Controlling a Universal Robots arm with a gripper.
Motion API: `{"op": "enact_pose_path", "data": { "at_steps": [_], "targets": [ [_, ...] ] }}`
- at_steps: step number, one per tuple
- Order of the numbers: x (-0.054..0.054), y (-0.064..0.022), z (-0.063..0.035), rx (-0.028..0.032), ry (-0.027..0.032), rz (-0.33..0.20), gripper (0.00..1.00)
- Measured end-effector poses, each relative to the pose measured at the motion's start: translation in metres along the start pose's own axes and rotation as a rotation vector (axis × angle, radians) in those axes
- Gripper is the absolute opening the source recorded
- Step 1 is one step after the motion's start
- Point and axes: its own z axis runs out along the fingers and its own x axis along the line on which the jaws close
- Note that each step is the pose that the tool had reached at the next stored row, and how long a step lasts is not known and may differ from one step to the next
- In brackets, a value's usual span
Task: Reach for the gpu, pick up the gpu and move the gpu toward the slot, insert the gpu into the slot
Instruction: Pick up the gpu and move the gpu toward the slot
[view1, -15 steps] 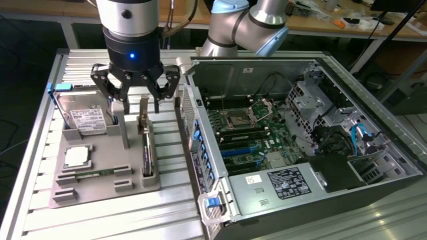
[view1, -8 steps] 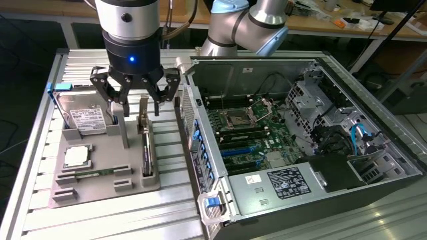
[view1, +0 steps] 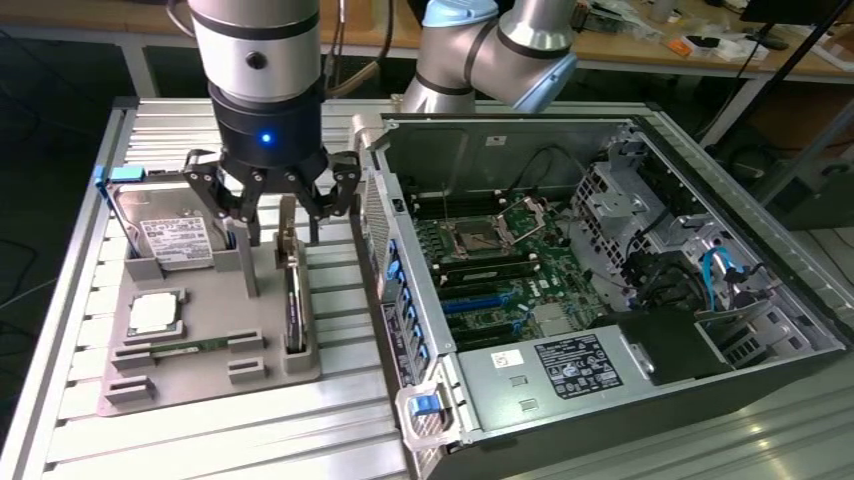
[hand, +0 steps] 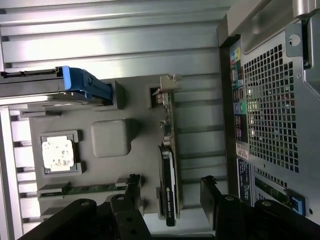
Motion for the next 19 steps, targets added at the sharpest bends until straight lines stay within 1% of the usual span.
{"op": "enact_pose_path", "data": {
  "at_steps": [8, 19],
  "targets": [
    [0.000, -0.0017, 0.0147, 0.0001, 0.0019, 0.000, 0.60],
    [0.000, -0.0055, 0.0358, 0.0007, 0.0087, 0.000, 0.60]
  ]
}}
